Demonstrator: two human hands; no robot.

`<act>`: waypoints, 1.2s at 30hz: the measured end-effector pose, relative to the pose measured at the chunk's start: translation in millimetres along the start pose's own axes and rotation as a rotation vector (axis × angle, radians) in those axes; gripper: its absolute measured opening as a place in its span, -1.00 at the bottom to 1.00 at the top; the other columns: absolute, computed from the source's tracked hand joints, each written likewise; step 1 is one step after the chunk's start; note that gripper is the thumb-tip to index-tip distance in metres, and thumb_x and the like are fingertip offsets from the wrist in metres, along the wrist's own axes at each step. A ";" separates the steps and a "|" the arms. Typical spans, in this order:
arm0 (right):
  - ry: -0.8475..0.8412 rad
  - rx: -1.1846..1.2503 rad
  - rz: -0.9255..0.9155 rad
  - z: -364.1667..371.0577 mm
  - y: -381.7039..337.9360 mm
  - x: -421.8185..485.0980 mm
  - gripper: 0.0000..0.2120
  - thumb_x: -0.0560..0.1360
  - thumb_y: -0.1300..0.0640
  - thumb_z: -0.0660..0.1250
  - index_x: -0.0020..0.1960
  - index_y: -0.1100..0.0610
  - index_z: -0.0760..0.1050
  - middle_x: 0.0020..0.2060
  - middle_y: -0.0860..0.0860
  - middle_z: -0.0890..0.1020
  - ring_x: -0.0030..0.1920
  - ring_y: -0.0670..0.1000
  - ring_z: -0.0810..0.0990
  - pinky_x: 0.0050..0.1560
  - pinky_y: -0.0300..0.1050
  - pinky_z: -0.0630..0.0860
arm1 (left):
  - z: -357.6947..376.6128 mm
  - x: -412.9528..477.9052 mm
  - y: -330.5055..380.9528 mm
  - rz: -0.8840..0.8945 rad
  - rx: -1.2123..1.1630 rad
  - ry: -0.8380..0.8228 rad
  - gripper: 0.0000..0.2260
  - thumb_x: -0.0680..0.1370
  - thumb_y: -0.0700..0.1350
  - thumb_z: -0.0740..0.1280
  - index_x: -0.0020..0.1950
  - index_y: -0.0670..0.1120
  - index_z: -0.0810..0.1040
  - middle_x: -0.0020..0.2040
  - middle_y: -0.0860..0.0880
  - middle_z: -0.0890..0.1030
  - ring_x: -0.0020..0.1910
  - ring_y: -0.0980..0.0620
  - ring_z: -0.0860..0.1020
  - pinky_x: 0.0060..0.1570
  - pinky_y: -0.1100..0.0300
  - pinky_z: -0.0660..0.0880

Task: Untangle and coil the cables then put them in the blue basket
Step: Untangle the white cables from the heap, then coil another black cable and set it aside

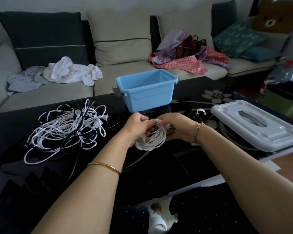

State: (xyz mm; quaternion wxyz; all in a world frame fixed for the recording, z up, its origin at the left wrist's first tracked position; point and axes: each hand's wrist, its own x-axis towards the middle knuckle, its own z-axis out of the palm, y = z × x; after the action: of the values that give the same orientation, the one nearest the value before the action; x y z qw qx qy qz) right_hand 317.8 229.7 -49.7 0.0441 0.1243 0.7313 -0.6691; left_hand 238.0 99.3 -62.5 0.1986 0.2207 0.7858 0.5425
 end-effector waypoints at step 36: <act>0.455 0.074 0.007 -12.0 -27.6 84.1 -0.85 0.40 0.41 0.37 -0.23 0.29 0.40 -0.27 0.20 0.52 -0.11 0.21 0.63 -0.04 0.22 0.58 | -45.1 15.3 1.7 -0.226 -0.447 0.396 -0.89 0.63 -0.20 0.19 0.10 -0.20 0.46 0.07 -0.17 0.55 0.01 -0.06 0.57 -0.07 0.06 0.59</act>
State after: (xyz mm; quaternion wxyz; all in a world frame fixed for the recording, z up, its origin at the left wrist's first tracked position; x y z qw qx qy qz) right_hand 231.2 249.9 -41.2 -0.1241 0.2759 0.6969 -0.6502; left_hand 200.7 73.9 -47.0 0.1447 -0.0270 0.6902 0.7085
